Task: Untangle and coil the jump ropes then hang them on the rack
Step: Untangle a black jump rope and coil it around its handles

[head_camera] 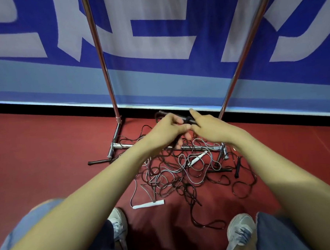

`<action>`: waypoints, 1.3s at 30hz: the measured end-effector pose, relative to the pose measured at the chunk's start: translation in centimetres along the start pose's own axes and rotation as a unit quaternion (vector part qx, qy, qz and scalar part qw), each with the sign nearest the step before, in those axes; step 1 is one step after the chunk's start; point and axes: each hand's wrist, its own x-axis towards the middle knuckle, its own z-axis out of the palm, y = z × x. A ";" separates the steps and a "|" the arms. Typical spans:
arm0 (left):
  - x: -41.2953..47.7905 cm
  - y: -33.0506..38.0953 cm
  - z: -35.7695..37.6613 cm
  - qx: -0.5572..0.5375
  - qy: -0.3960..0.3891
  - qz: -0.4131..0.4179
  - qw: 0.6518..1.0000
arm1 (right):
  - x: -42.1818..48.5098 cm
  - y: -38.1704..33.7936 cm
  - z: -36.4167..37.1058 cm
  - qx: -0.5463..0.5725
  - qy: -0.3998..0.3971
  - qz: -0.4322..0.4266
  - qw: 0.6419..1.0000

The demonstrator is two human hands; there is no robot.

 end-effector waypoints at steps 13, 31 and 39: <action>0.5 1.6 -0.5 -0.158 0.021 0.003 0.987 | 1.0 0.3 -1.3 0.374 0.095 -0.018 0.922; 0.8 1.1 -2.4 -0.123 0.051 0.050 0.990 | -1.5 -1.3 -3.2 0.582 0.091 -0.123 0.799; 0.9 0.3 -3.7 -0.077 0.038 0.034 0.996 | -3.6 -2.1 -3.6 0.509 0.016 -0.184 0.841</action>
